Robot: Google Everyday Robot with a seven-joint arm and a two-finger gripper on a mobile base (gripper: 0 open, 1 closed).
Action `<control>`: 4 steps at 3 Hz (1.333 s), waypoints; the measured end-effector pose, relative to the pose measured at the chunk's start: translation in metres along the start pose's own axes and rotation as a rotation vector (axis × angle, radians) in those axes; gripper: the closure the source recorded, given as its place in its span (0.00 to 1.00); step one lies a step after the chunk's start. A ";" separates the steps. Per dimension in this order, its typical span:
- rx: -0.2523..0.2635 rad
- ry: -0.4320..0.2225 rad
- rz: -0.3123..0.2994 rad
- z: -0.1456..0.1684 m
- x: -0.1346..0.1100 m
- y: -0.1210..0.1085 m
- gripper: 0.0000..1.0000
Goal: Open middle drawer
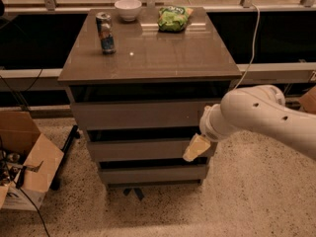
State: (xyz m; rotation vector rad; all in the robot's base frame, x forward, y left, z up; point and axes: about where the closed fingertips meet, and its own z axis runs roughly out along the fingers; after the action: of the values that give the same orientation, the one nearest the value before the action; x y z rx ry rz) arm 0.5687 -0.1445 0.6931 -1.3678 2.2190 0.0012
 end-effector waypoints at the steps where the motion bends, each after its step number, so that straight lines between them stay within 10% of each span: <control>1: -0.035 -0.068 0.014 0.061 0.006 0.011 0.00; 4: -0.148 -0.155 0.098 0.189 0.031 0.001 0.00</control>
Offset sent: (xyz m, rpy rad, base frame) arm 0.0370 0.0318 -0.1340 0.1651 0.0310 0.0417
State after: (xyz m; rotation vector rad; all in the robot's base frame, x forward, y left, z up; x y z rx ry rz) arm 0.6387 -0.1192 0.5167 -1.2870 2.1881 0.3014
